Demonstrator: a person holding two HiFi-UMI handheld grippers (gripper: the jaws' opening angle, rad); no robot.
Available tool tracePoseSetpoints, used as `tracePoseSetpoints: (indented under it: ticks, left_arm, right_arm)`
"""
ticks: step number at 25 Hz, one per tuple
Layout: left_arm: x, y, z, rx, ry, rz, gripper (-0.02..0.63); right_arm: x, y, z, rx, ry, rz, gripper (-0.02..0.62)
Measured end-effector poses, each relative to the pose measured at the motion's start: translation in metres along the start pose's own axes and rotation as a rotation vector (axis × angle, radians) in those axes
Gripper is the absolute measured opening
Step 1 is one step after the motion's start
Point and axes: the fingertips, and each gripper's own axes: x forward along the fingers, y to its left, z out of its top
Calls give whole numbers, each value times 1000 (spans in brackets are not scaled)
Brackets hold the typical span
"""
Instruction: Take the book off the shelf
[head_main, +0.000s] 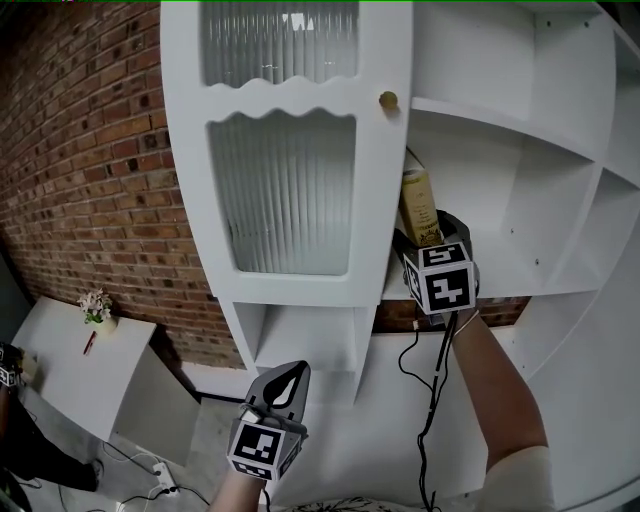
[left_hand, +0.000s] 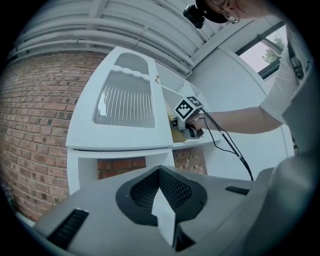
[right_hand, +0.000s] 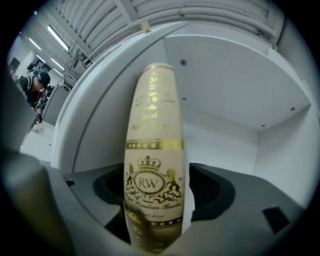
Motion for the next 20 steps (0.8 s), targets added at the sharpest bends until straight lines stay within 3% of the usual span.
tracePoseSetpoints:
  ticks: [10, 15, 20]
  left_arm:
    - [1, 3, -2, -9, -3, 24, 9]
    - [0, 1, -1, -1, -8, 37, 9]
    - [-4, -7, -1, 1, -2, 36, 9]
  right_arm:
    - [8, -12, -10, 20, 28, -53, 239]
    - [1, -14, -10, 29, 4, -58, 232]
    - [-29, -14, 0, 61, -88, -60, 230]
